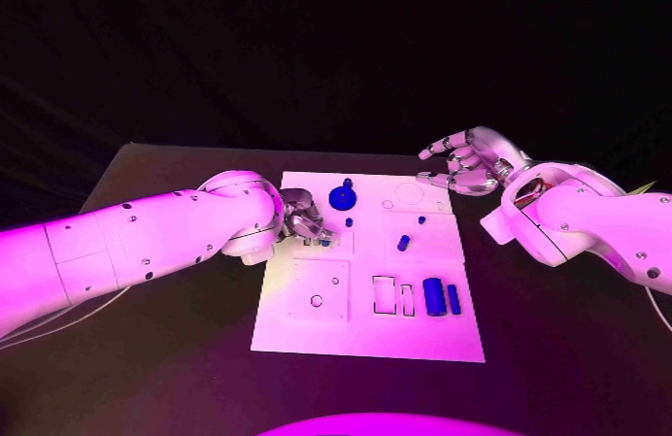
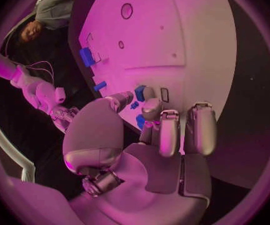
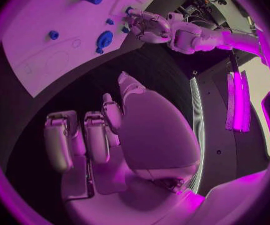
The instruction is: Assemble the parts on the task board
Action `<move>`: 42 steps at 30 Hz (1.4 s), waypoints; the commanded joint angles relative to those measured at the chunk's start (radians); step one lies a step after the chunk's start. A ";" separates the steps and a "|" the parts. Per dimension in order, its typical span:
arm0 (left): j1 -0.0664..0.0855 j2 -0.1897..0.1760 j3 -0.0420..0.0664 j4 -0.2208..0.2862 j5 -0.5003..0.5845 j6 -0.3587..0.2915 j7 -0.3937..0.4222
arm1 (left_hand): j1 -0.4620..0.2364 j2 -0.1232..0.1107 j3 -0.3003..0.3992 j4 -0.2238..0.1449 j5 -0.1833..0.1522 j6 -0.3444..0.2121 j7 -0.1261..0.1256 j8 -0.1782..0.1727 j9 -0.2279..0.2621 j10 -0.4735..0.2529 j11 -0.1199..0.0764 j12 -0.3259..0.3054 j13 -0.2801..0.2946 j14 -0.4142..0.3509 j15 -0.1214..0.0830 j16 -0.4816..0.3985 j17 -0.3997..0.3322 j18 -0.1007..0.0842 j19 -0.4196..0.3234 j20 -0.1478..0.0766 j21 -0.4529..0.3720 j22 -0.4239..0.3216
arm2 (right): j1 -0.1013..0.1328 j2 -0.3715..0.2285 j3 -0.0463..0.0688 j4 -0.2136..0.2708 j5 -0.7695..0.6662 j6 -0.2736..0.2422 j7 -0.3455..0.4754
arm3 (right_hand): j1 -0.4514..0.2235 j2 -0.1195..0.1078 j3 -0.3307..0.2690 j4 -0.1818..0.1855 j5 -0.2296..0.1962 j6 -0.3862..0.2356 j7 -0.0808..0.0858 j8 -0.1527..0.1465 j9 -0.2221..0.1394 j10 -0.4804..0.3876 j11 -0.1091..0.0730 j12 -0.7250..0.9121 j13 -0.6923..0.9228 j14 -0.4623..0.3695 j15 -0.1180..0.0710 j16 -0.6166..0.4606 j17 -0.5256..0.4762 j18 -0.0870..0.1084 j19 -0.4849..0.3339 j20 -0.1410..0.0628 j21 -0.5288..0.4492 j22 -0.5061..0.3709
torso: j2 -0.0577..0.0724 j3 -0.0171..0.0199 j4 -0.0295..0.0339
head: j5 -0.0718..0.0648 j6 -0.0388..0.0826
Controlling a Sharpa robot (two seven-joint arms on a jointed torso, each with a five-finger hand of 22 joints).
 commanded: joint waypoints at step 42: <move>0.094 0.015 0.100 -0.220 0.016 0.162 0.022 | 0.058 0.033 -0.159 0.020 -0.007 -0.100 0.061 -0.124 -0.050 -0.097 0.052 -0.068 -0.079 0.084 0.040 -0.012 0.203 0.004 -0.043 0.029 -0.039 -0.015 | -0.002 0.004 0.000 -0.016 -0.004 0.009 0.017 | -0.015 0.000 0.003 0.001 0.000 0.005 -0.002 0.006 -0.002 0.002 0.000 0.002 -0.001 0.094 -0.004 -0.004 0.225 0.002 0.087 -0.005 0.001 0.240 | 0.001 0.0004 0.0009 | 0.017 0.030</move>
